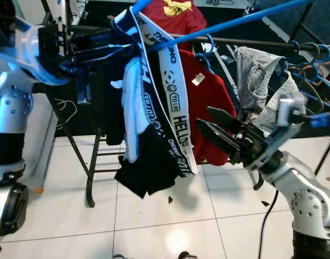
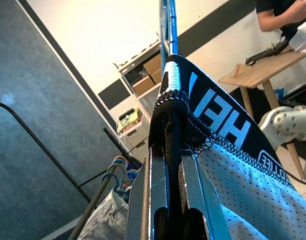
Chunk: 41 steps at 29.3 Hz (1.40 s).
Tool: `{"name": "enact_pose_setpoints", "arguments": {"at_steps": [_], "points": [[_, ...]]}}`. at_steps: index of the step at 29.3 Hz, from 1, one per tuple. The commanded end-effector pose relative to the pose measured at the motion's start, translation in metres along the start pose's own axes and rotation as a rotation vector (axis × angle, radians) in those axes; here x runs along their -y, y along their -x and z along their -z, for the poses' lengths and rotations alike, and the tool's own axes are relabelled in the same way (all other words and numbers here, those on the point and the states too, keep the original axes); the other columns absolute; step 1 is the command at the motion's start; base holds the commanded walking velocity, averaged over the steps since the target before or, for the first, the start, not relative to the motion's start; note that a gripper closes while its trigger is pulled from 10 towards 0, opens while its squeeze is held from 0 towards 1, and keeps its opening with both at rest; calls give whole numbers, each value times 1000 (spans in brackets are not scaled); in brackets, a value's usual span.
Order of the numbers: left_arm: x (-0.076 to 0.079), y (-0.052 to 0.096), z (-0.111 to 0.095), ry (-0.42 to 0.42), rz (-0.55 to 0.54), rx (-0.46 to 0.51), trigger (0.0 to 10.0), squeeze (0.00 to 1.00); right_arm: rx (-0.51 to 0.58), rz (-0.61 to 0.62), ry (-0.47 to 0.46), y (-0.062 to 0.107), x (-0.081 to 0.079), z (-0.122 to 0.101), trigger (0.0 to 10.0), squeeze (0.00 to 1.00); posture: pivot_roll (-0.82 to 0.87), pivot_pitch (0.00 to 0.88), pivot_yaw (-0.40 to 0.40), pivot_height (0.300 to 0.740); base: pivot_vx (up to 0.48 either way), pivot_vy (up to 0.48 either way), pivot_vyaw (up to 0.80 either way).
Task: Hang hanger
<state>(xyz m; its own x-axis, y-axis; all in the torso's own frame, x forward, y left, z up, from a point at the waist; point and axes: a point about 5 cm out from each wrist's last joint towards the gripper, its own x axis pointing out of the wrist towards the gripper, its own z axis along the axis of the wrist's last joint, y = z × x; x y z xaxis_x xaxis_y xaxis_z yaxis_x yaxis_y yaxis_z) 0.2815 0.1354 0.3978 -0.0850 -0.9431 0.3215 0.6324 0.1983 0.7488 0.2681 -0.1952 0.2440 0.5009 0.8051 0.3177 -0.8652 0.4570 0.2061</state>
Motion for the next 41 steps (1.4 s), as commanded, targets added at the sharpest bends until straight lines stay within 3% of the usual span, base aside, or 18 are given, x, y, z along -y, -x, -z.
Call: {"name": "enact_pose_setpoints", "arguments": {"at_steps": [1, 4, 9, 12, 22, 32, 33, 34, 41], "points": [[4, -8, -2, 4, 35, 32, 3294, 0, -46, 12, 12, 0, 3, 4, 10000, 0, 40, 183, -63, 740, 0, 0, 0], [5, -11, -4, 10, 38, 52, 3294, 0, -153, 2, 13, -6, 5, 17, 10000, 0, 44, 180, -66, 740, 0, 0, 0], [6, -13, -4, 9, 40, 60, 3294, 0, -217, -71, -13, -11, -1, 28, 10000, 0, 48, 179, -66, 740, 0, 0, 0], [6, -14, -3, 8, 43, 60, 3333, 0, -236, -157, -39, -14, -10, 30, 10000, 0, 51, 177, -65, 740, 0, 0, 0], [7, -16, -1, 12, 48, 63, 3373, 0, -284, -225, -65, -18, -14, 38, 10000, 0, 51, 173, -64, 740, 0, 0, 0], [7, -17, -1, 9, 49, 59, 3333, 0, -349, -214, -40, -21, -11, 46, 10000, 0, 51, 173, -64, 740, 0, 0, 0], [7, -18, -2, 7, 48, 63, 3333, 0, -368, -194, -39, -22, -9, 52, 8235, 0, 56, 174, -65, 740, 0, 0, 0], [7, -18, -2, 4, 45, 69, 3373, 0, -391, -167, -45, -23, -6, 59, 0, 0, 57, 176, -65, 740, 0, 0, 0], [4, -20, -6, -11, 14, 85, 3333, 0, -502, -109, -102, -24, -3, 89, 0, 0, 59, 181, -66, 740, 0, 0, 0]]}}
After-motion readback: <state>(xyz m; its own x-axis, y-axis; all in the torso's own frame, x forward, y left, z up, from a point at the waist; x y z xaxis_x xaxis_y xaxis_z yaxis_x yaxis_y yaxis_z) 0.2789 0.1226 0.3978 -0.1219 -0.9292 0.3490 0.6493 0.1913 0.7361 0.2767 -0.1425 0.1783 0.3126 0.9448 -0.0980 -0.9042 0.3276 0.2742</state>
